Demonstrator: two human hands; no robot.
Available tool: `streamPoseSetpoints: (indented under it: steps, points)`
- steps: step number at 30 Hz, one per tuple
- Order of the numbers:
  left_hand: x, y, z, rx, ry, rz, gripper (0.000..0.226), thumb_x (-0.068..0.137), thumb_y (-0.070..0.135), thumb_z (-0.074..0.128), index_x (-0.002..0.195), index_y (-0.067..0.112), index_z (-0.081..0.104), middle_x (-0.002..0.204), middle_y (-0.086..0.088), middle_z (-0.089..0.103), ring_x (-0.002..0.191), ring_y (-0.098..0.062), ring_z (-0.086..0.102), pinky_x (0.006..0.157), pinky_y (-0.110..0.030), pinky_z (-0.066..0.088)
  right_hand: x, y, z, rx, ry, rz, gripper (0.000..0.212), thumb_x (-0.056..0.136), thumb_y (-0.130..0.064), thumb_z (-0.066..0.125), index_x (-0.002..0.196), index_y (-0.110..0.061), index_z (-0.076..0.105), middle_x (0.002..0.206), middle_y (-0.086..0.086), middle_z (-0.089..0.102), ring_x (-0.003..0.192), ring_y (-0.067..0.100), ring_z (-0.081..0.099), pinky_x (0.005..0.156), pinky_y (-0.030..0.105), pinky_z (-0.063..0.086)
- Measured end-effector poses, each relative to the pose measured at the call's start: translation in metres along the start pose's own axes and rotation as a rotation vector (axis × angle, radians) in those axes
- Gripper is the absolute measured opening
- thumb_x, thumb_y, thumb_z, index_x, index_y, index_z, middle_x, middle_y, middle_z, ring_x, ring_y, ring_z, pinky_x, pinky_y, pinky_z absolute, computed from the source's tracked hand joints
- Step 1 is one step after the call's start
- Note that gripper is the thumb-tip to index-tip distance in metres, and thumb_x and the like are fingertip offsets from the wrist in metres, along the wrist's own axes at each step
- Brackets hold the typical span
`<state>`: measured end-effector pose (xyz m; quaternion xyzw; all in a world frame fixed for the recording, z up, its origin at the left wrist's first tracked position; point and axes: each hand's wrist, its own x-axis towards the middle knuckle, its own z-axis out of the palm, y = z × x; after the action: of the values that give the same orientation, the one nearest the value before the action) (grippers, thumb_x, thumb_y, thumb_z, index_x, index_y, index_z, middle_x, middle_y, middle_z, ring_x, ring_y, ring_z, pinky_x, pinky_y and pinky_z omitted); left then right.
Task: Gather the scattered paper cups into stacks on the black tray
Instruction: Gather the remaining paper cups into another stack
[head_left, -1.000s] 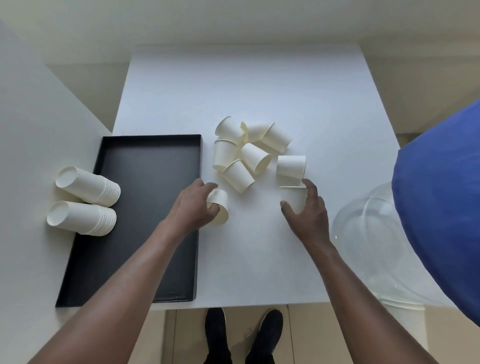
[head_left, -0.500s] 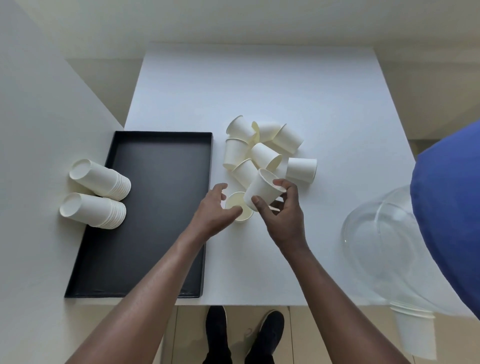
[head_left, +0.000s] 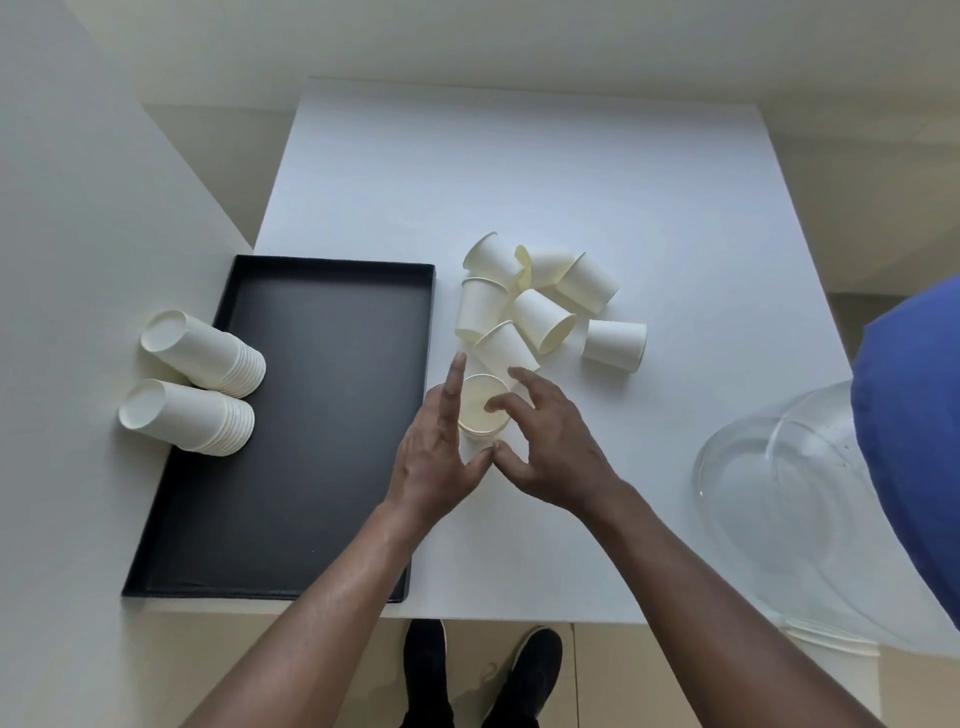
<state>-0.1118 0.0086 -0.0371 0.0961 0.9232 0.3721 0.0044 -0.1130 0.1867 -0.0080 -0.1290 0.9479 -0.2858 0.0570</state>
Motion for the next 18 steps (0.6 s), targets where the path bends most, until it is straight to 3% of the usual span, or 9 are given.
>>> streamPoseSetpoints:
  steps: [2, 5, 8, 10, 14, 18]
  points:
    - [0.0, -0.002, 0.003, 0.031, 0.024, 0.027, 0.103, 0.083, 0.036, 0.079, 0.163, 0.021, 0.016, 0.134, -0.005, 0.054, 0.113, -0.019, 0.059, 0.085, -0.03, 0.052, 0.006, -0.004, -0.006, 0.106, 0.126, -0.024, 0.039, 0.085, -0.035, 0.065, 0.121, -0.02, 0.063, 0.143, 0.006, 0.053, 0.131, 0.024, 0.051, 0.102, 0.039, 0.048]
    - [0.001, -0.004, 0.008, 0.055, 0.046, 0.035, 0.092, 0.081, 0.032, 0.085, 0.156, 0.011, 0.037, 0.129, -0.009, 0.059, 0.113, -0.026, 0.061, 0.088, -0.044, 0.057, 0.039, -0.012, -0.013, 0.105, 0.33, 0.077, 0.038, 0.092, -0.038, 0.064, 0.126, -0.021, 0.061, 0.123, 0.0, 0.058, 0.107, 0.02, 0.062, 0.077, 0.037, 0.056]
    - [0.002, -0.001, 0.009, 0.048, 0.059, -0.012, 0.089, 0.08, 0.041, 0.085, 0.153, 0.009, 0.043, 0.132, -0.009, 0.06, 0.116, -0.026, 0.06, 0.093, -0.042, 0.053, 0.083, -0.015, -0.016, -0.166, 0.106, 0.213, 0.056, 0.095, -0.04, 0.061, 0.146, -0.025, 0.046, 0.13, 0.011, 0.052, 0.109, 0.031, 0.06, 0.081, 0.041, 0.053]
    - [0.004, 0.002, 0.01, 0.03, 0.083, -0.036, 0.085, 0.08, 0.04, 0.085, 0.148, 0.007, 0.048, 0.134, -0.011, 0.061, 0.119, -0.028, 0.061, 0.096, -0.043, 0.053, 0.102, -0.017, -0.014, -0.358, -0.061, 0.231, 0.057, 0.096, -0.041, 0.059, 0.148, -0.026, 0.041, 0.131, 0.015, 0.049, 0.11, 0.036, 0.058, 0.084, 0.042, 0.049]
    - [0.005, 0.006, 0.012, 0.016, 0.09, -0.054, 0.078, 0.08, 0.027, 0.086, 0.145, 0.003, 0.05, 0.135, -0.012, 0.062, 0.122, -0.031, 0.061, 0.098, -0.043, 0.052, 0.111, -0.012, -0.006, -0.435, -0.084, 0.25, 0.042, 0.096, -0.039, 0.062, 0.13, -0.016, 0.053, 0.126, 0.016, 0.052, 0.109, 0.037, 0.059, 0.076, 0.038, 0.039]
    - [0.006, 0.002, 0.014, 0.008, 0.102, -0.068, 0.08, 0.078, 0.025, 0.086, 0.145, 0.001, 0.049, 0.138, -0.013, 0.06, 0.124, -0.032, 0.06, 0.1, -0.041, 0.051, 0.105, -0.006, -0.01, -0.349, -0.05, 0.282, 0.043, 0.094, -0.043, 0.065, 0.124, -0.014, 0.054, 0.118, 0.014, 0.06, 0.108, 0.036, 0.063, 0.079, 0.038, 0.046]
